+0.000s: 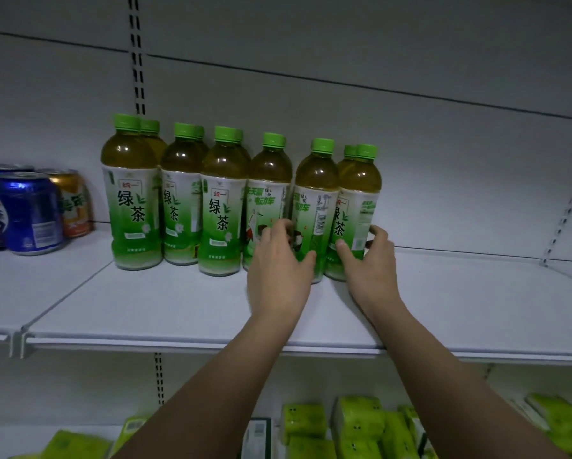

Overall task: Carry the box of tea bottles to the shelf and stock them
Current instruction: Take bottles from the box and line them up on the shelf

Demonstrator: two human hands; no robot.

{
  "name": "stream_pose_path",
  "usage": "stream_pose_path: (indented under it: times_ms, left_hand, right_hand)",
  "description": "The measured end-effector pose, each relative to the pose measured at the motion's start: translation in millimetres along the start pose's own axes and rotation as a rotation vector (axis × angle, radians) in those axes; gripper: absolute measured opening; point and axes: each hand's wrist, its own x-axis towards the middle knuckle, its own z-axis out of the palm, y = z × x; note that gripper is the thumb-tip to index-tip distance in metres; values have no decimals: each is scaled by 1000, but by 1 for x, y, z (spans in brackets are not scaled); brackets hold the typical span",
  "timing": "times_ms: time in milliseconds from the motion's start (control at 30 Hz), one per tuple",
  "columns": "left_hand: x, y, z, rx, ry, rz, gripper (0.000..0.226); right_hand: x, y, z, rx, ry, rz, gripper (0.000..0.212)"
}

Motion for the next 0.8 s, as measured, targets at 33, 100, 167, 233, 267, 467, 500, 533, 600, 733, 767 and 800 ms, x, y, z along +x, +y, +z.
stream_pose_path:
  times_ms: [33,100,167,233,267,467,500,533,600,733,767,800]
  left_hand:
    - [-1,1,-1,24,49,8,44]
    - [-3,2,-4,75,190,23,42]
    - [-5,5,-8,119,318,13,51]
    - [-6,5,-11,152,382,-49,67]
    - [-5,5,-12,162,387,-99,75]
    - [-2,0,-12,152,308,-258,104]
    - [-1,1,-11,158,309,-252,106]
    - [-1,1,-10,166,311,-250,108]
    - [0,1,-7,188,315,-254,111]
    - [4,-5,-4,170,330,-315,115]
    - [4,-6,-4,173,328,-321,116]
    - [5,-7,-4,179,318,-319,117]
  right_hand:
    - [-1,-2,-1,-66,48,-26,63]
    - [-6,-7,-2,-179,163,-122,64]
    - [-12,-14,-2,-257,237,-244,67]
    - [-16,-18,-2,-319,235,-299,75]
    - [-16,-18,-2,-337,227,-299,80]
    - [-20,-21,-2,-400,129,-289,105]
    - [-21,-21,-1,-424,105,-313,108]
    - [-22,-21,0,-441,83,-334,109]
    - [-21,-20,2,-461,46,-359,110]
    - [-19,-17,3,-470,41,-403,108]
    - [-18,-17,4,-466,45,-418,107]
    - [-18,-16,5,-464,47,-430,106]
